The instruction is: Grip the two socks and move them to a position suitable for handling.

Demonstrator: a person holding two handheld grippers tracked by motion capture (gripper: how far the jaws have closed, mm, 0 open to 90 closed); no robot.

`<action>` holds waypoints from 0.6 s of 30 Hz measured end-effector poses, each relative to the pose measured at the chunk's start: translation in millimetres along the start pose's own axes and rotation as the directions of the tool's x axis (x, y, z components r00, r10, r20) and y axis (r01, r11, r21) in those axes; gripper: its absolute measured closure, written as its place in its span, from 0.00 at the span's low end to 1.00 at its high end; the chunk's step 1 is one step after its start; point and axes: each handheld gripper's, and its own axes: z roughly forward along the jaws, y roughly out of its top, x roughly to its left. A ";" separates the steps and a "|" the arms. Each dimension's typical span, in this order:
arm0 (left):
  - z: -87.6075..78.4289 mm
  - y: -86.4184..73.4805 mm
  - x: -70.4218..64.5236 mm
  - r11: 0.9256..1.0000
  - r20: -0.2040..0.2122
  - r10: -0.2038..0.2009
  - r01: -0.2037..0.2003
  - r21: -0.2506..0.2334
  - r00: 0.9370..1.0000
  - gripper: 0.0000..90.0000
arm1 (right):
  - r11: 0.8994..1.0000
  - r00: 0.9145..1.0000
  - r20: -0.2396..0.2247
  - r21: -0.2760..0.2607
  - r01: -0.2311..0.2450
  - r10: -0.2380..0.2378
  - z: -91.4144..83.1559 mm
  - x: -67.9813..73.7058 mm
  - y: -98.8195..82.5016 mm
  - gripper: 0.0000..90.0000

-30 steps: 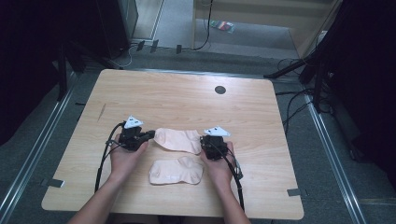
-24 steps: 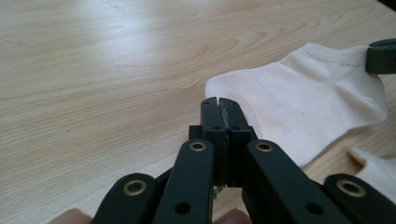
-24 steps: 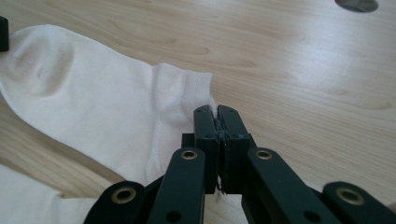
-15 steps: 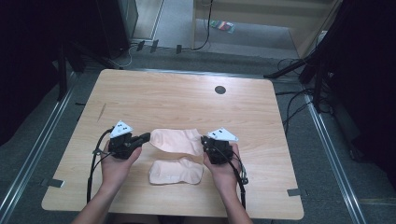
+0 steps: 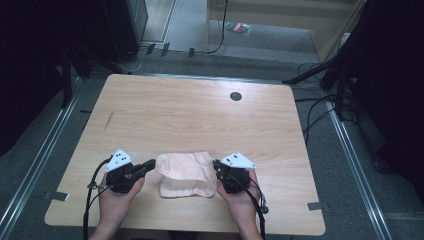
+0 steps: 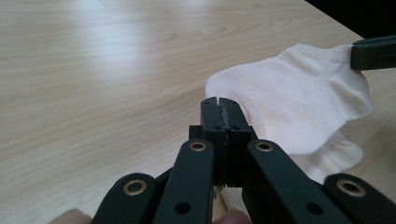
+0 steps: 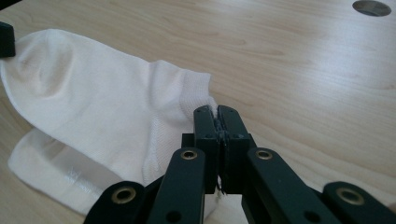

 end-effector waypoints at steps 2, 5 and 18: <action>-2.5 -6.1 -2.3 1.000 0.000 0.004 -0.004 0.009 1.000 1.00 | 1.000 1.000 -0.005 0.001 -0.012 0.012 -2.7 1.3 -4.4 0.98; -4.6 -15.3 -2.9 1.000 0.006 -0.002 0.002 0.008 1.000 1.00 | 1.000 1.000 -0.014 0.002 -0.022 0.022 -5.4 4.8 -11.2 0.98; -0.5 -34.1 0.6 0.999 0.033 0.001 -0.003 0.053 0.999 1.00 | 1.000 1.000 -0.023 0.021 -0.013 0.014 -1.7 9.1 -34.8 0.98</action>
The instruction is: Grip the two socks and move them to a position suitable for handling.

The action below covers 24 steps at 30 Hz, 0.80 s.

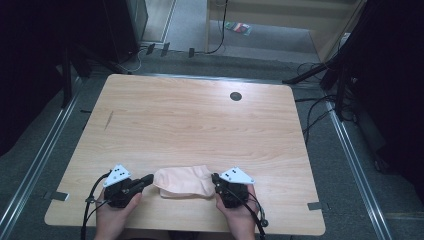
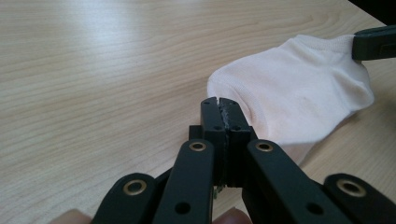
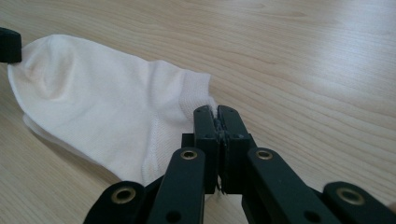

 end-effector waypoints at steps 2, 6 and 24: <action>0.3 0.1 -2.2 1.000 0.002 0.001 -0.001 0.000 1.000 1.00 | 1.000 1.000 0.000 -0.002 -0.004 0.004 -1.2 -1.4 -0.8 0.98; 0.1 -0.1 -2.1 1.000 -0.008 0.013 -0.013 -0.002 1.000 1.00 | 1.000 1.000 -0.010 -0.013 0.003 -0.003 -2.0 -1.9 -1.8 0.98; 2.4 -2.0 -1.3 1.000 0.005 0.016 -0.016 0.022 1.000 1.00 | 1.000 1.000 -0.029 0.003 0.002 -0.002 4.8 -1.8 -4.5 0.98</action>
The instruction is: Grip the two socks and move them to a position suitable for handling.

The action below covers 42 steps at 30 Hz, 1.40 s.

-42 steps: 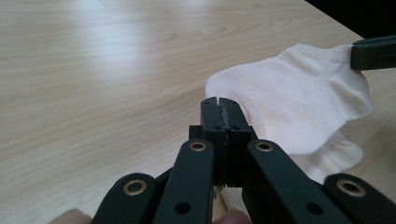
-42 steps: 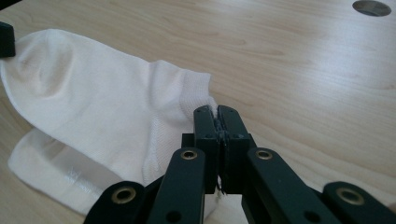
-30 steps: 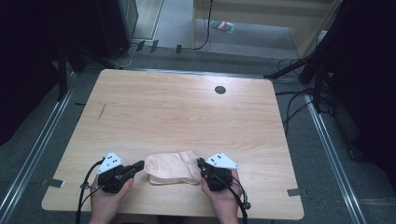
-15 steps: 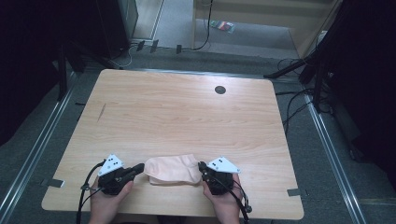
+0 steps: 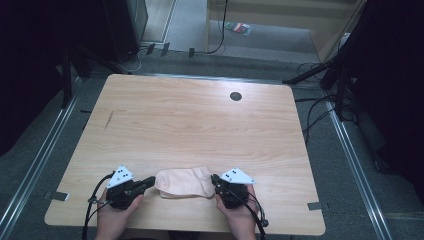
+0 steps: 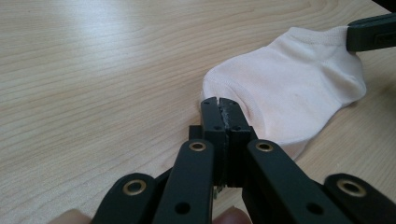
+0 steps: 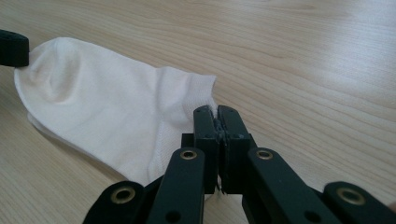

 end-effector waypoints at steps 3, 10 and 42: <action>1.2 -0.5 0.0 1.000 -0.002 0.011 -0.011 0.012 1.000 1.00 | 1.000 1.000 0.004 0.005 0.005 -0.005 0.3 0.6 -0.4 0.98; 7.8 -3.2 -2.9 0.997 -0.005 0.045 -0.045 0.064 0.999 1.00 | 1.000 1.000 0.012 0.028 -0.010 0.009 5.4 -1.3 -3.8 0.98; 5.4 -2.8 -6.5 0.995 0.003 0.067 -0.067 0.071 0.998 1.00 | 1.000 1.000 0.013 0.002 -0.006 0.005 0.9 -1.4 -1.8 0.97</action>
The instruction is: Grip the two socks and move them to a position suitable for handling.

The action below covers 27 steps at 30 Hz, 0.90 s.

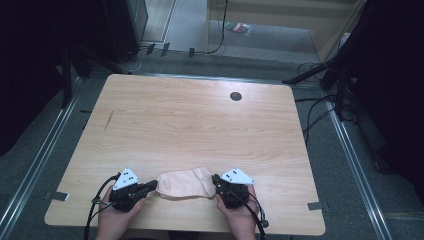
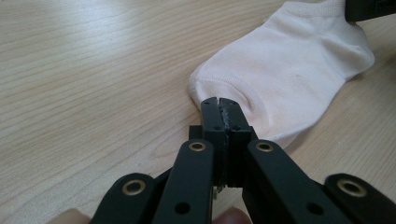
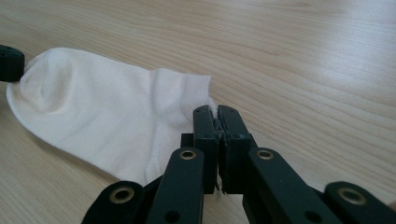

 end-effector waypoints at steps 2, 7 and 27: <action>1.3 -0.1 -0.3 1.000 0.015 0.004 -0.004 0.009 1.000 1.00 | 1.000 1.000 -0.005 0.006 0.001 -0.001 1.6 -0.6 -0.5 0.95; -2.4 3.3 -1.4 0.998 -0.025 -0.003 0.001 -0.066 1.000 0.73 | 0.999 0.999 -0.034 -0.020 -0.041 0.041 -0.3 -1.2 0.7 0.73; 23.7 19.6 5.9 0.999 0.061 -0.049 0.050 -0.002 0.997 1.00 | 1.000 0.954 -0.300 -0.004 0.016 -0.017 44.1 98.7 7.7 1.00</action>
